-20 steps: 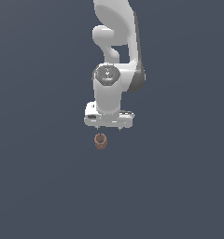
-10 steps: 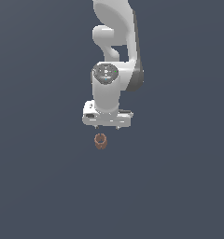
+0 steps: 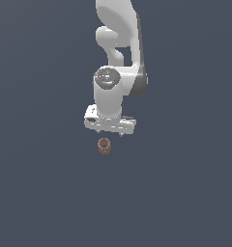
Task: Pick up the object and move it to a goal position.
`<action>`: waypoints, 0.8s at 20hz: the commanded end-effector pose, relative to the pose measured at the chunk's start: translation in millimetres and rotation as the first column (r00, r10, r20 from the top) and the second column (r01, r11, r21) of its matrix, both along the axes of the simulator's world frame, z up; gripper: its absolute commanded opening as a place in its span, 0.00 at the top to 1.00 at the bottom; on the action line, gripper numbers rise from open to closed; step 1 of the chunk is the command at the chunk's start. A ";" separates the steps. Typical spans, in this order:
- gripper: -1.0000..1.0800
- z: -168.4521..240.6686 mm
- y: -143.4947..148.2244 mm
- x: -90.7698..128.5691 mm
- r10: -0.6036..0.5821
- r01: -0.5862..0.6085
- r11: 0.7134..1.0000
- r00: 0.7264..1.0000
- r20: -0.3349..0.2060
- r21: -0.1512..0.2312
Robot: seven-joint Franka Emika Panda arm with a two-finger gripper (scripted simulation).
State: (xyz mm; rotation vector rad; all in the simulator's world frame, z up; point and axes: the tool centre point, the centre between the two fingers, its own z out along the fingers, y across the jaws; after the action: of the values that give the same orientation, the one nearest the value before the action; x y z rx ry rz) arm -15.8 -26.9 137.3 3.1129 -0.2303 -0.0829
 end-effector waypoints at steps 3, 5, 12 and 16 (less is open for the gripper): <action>0.04 -6.8 -4.8 2.6 -0.093 0.093 0.996 0.996 0.010 0.001; 0.04 -10.6 -7.6 4.1 -0.145 0.145 0.989 0.989 0.015 0.002; 0.04 -25.2 -19.5 9.4 -0.346 0.346 0.938 0.937 0.036 0.008; 0.04 -31.3 -24.9 11.5 -0.428 0.428 0.904 0.903 0.044 0.011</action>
State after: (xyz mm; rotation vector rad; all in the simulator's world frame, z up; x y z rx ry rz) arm -5.2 -49.8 108.2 3.0171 -0.8608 -0.0225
